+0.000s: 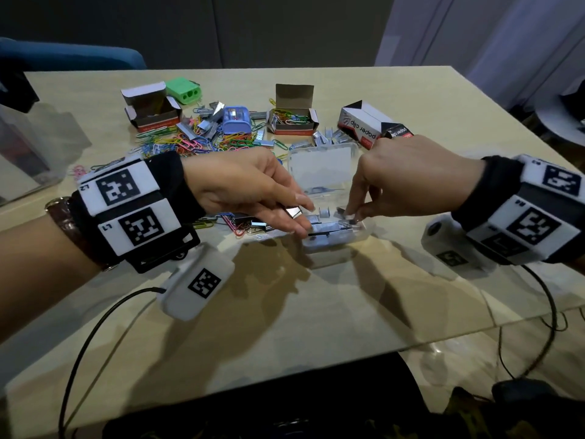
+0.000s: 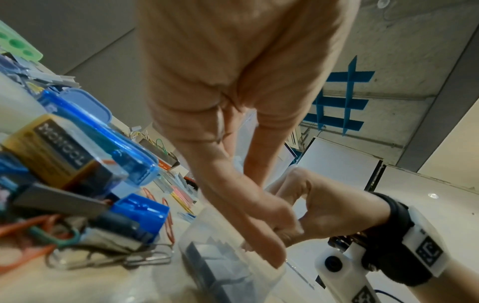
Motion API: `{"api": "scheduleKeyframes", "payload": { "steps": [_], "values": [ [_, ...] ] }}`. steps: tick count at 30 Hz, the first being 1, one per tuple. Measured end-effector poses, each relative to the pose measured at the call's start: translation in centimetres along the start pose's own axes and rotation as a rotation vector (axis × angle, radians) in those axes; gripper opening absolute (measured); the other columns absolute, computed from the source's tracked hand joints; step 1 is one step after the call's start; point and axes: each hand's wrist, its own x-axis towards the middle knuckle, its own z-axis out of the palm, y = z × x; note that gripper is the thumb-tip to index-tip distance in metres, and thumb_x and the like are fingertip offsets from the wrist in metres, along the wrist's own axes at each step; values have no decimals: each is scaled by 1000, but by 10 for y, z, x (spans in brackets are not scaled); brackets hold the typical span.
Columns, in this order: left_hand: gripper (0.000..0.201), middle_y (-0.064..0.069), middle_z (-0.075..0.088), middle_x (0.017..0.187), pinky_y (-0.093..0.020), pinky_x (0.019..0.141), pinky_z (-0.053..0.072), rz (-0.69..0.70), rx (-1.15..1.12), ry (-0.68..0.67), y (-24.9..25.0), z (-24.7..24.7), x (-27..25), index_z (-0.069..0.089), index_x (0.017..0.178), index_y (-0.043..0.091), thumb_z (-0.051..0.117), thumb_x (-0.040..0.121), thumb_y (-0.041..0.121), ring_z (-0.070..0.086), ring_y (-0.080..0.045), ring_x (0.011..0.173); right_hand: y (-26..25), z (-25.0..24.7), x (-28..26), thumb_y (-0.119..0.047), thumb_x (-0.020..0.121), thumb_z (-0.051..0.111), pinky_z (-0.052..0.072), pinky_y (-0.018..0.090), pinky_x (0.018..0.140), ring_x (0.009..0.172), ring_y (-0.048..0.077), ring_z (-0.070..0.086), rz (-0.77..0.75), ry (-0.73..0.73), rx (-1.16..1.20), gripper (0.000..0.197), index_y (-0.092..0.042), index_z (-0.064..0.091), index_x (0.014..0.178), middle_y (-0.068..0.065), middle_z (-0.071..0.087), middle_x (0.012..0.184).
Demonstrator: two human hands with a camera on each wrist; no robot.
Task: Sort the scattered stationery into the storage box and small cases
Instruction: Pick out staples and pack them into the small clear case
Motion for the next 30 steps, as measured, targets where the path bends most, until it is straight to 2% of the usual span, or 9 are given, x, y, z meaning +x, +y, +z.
{"api": "scheduleKeyframes", "payload": {
  "steps": [3, 7, 11, 15, 18, 21, 25, 28, 30],
  "values": [
    [30, -28, 69, 104, -21, 67, 59, 4, -56, -30, 5, 2, -3, 58, 118, -11, 49, 94, 4, 74, -24, 81, -1, 3, 1, -37, 85, 71, 35, 22, 53, 62, 4, 40, 1, -4, 14, 13, -41, 75, 97, -24, 39, 52],
    [32, -29, 68, 106, -24, 68, 60, -4, -151, -45, 9, 4, -4, 57, 120, -11, 44, 97, 8, 71, -27, 92, -1, 1, 1, -33, 85, 71, 34, 21, 52, 57, 0, 42, 15, 2, 69, 10, -40, 76, 91, -25, 40, 50],
    [35, -31, 67, 106, -29, 72, 59, -16, -241, -25, 7, 4, -3, 54, 122, -13, 35, 102, 10, 68, -32, 96, 5, -9, 0, -30, 84, 70, 28, 18, 49, 54, -5, 44, 108, 224, 187, 7, -32, 76, 85, -27, 39, 43],
    [34, -33, 66, 107, -27, 69, 60, 5, -352, 4, 7, 3, -3, 53, 124, -12, 34, 103, 7, 68, -35, 97, 8, -12, 3, -28, 85, 68, 39, 23, 55, 56, -4, 49, 144, 363, 288, 10, -24, 78, 86, -26, 49, 57],
    [32, -32, 66, 108, -27, 68, 60, 24, -399, 49, 6, 2, -2, 53, 124, -12, 39, 100, 4, 69, -34, 96, 5, -12, 4, -29, 87, 69, 45, 25, 61, 58, -3, 56, 114, 432, 423, 11, -22, 78, 85, -17, 60, 65],
    [31, -29, 68, 104, -27, 70, 60, 102, -299, 105, 4, 4, -1, 55, 123, -9, 50, 94, 0, 71, -29, 92, 3, -11, 2, -32, 84, 71, 52, 32, 62, 60, 1, 60, 103, 482, 487, 9, -26, 78, 84, -17, 67, 71],
    [42, -21, 72, 100, -33, 72, 61, 294, 72, 211, -4, 6, -1, 48, 129, 7, 59, 89, -2, 73, -25, 86, 10, -13, 2, -36, 84, 70, 55, 39, 64, 63, 7, 61, 123, 525, 486, 13, -25, 78, 86, -12, 68, 75],
    [52, -13, 73, 100, -38, 74, 61, 346, 212, 211, -5, 7, -2, 41, 133, 20, 61, 89, 0, 73, -16, 81, 14, -10, 3, -37, 84, 70, 55, 42, 65, 65, 11, 61, 142, 495, 474, 16, -23, 78, 87, -6, 71, 78],
    [57, -10, 73, 100, -40, 71, 61, 363, 245, 222, -4, 8, -3, 37, 135, 23, 61, 89, 1, 72, -15, 82, 14, -7, 2, -37, 84, 70, 55, 42, 64, 64, 11, 61, 141, 473, 478, 16, -23, 78, 86, -7, 71, 78]
  ]
}}
